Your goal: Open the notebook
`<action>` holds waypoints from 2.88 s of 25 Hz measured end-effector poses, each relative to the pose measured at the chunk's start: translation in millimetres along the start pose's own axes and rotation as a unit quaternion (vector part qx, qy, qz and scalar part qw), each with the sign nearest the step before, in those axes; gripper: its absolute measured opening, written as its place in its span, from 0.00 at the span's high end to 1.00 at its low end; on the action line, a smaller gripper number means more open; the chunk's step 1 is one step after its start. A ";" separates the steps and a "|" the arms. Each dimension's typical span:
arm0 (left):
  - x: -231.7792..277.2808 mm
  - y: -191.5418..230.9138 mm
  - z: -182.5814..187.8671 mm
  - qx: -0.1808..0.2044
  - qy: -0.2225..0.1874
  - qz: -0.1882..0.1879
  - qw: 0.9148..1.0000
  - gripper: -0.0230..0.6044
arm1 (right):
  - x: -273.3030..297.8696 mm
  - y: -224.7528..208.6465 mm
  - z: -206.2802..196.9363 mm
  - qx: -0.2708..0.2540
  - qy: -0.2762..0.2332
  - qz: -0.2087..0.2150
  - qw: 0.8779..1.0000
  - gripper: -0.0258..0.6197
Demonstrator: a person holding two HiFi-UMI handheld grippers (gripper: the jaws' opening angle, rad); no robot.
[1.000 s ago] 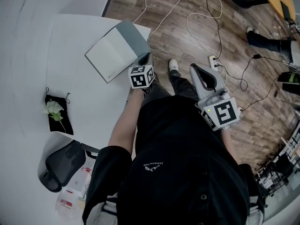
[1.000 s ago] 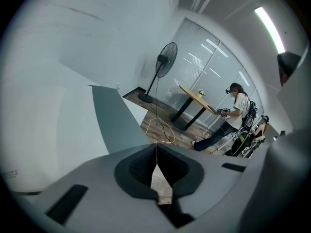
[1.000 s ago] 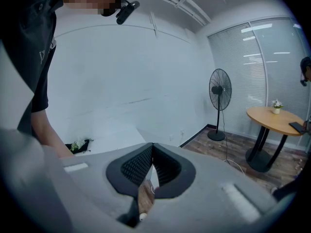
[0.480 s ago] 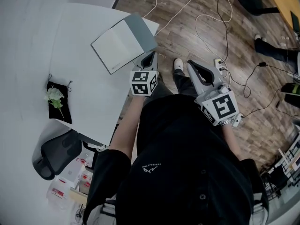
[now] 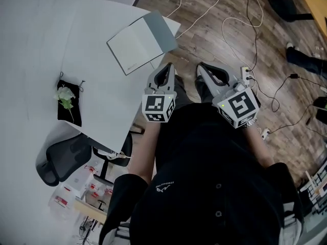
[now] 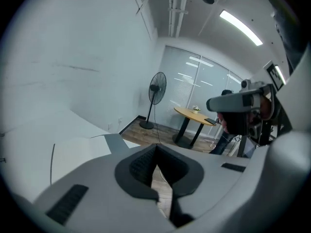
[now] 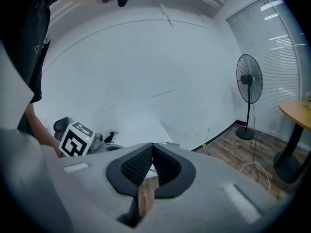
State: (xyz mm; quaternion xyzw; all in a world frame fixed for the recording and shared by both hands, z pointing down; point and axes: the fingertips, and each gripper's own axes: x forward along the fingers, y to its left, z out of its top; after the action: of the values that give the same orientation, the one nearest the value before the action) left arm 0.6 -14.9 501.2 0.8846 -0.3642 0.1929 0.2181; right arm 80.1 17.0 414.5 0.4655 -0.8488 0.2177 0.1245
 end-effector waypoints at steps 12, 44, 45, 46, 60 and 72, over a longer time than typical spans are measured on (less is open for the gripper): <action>-56.5 -21.3 33.3 -0.034 -0.083 0.080 0.993 0.95 | 4.9 14.3 -12.1 -0.022 0.020 0.081 0.996 0.95; -159.3 -53.8 179.8 0.050 -0.271 0.207 0.939 0.95 | -75.2 4.1 144.6 -0.158 -0.164 0.085 0.970 0.95; -162.5 -56.7 185.1 0.054 -0.275 0.207 0.938 0.96 | -79.3 1.6 152.1 -0.157 -0.171 0.080 0.969 0.95; -164.8 -58.7 189.8 0.059 -0.277 0.207 0.936 0.96 | -83.1 -0.7 158.9 -0.154 -0.178 0.076 0.969 0.95; -166.2 -68.3 214.3 0.080 -0.287 0.208 0.932 0.95 | -107.4 -3.2 184.2 -0.161 -0.210 0.076 0.962 0.95; -164.3 -66.4 200.8 0.069 -0.281 0.219 0.932 0.95 | -104.4 -0.1 179.9 -0.161 -0.208 0.093 0.960 0.95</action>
State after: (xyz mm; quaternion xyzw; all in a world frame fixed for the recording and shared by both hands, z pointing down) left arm -22.9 13.9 236.0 0.8141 -0.5807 0.0043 -0.0020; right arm 134.5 6.5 214.0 0.3931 -0.9194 -0.0129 -0.0026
